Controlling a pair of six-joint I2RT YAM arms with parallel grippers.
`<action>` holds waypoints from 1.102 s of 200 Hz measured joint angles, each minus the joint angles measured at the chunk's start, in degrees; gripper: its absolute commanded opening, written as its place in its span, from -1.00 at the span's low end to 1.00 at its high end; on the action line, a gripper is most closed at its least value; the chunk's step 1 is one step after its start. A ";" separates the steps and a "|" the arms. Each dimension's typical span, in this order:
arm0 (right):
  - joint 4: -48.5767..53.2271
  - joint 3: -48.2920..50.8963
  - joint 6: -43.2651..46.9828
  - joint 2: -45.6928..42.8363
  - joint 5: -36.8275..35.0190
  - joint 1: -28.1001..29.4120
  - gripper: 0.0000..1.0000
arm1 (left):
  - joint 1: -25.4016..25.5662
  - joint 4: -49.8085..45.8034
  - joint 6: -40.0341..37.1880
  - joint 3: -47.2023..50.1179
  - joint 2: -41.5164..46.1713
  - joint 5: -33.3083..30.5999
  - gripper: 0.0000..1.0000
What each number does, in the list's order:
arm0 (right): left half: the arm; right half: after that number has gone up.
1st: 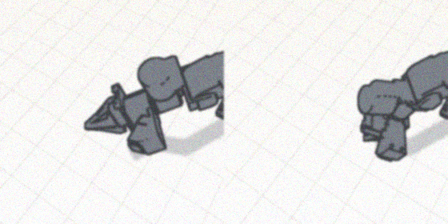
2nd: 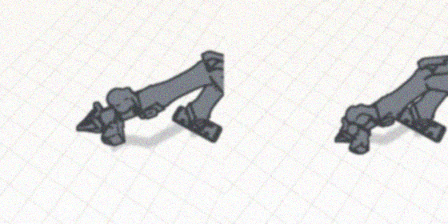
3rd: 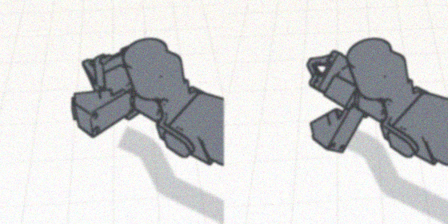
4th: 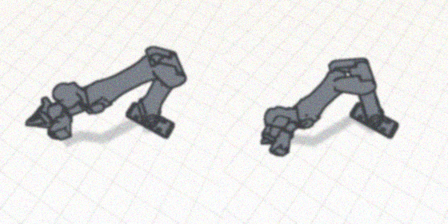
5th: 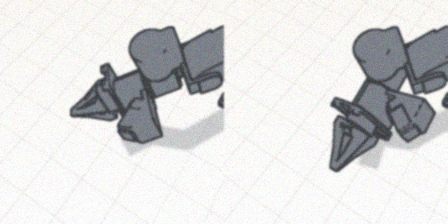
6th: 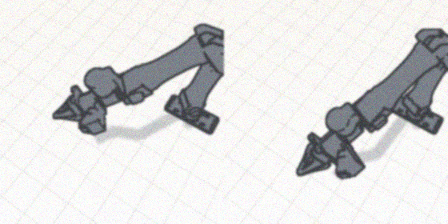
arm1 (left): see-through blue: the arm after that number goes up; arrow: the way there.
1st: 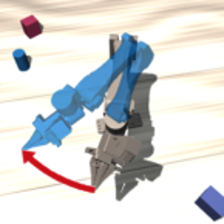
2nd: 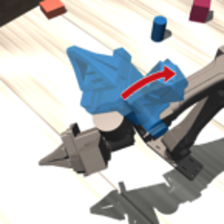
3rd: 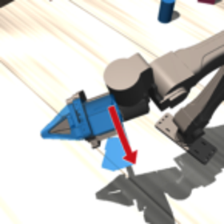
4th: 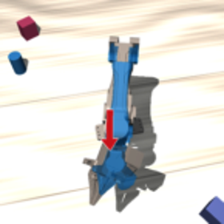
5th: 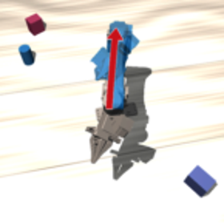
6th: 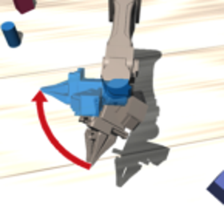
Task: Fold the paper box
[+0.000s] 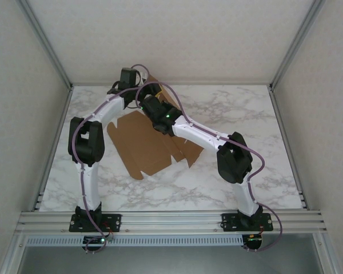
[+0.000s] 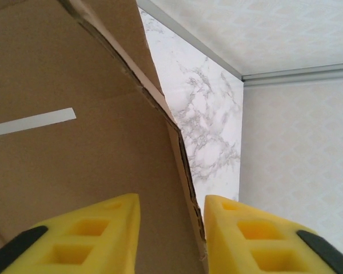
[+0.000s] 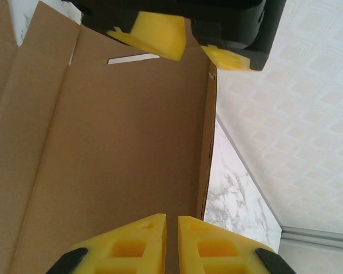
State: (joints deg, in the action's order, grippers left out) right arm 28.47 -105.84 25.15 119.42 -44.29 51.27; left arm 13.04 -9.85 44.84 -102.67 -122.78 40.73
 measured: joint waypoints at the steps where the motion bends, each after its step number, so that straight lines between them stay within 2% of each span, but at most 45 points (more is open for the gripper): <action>1: 0.00 0.00 0.00 0.00 0.02 0.00 -0.73 | 0.00 0.07 0.11 0.00 -0.02 -0.02 -0.43; 21: 0.00 0.00 -0.33 0.00 0.04 0.04 -0.71 | 0.00 0.79 0.63 0.00 -0.09 -0.02 -0.49; 35: 0.15 0.04 -2.29 -0.46 1.44 -0.07 -0.62 | 0.00 1.05 0.79 0.00 -0.09 -0.04 -0.50; 49: 0.72 0.85 -5.25 -2.29 4.61 -0.48 -0.39 | 0.00 1.09 0.79 0.07 -0.07 -0.04 -0.51; 65: 1.49 2.54 -9.33 -6.73 9.31 -1.86 -0.01 | 0.00 1.81 0.76 0.63 -0.07 -0.04 -0.52; 85: 2.54 3.02 -16.74 -13.46 15.87 -6.97 0.19 | 0.00 2.80 0.76 2.34 -0.07 -0.02 -0.54; 117: 5.73 -0.35 -28.09 -17.31 25.07 -20.50 0.25 | 0.00 5.38 0.70 5.60 0.07 0.24 -0.58; 131: 7.50 -0.33 -30.91 -16.90 26.88 -23.61 0.25 | 0.00 6.32 0.55 6.88 0.59 0.28 -0.62; 184: 10.16 5.16 -35.87 -15.93 36.30 -21.64 0.26 | -0.17 9.99 0.35 12.35 3.85 1.03 -0.82; 220: 11.98 5.25 -36.59 -15.26 36.87 -21.94 0.33 | -0.39 12.66 0.37 14.78 4.76 2.19 -0.91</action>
State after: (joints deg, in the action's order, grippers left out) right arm 40.45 -100.60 -11.44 104.16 -7.42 29.32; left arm 12.64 2.81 45.21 -87.90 -118.02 42.92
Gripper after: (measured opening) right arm 0.641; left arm 0.065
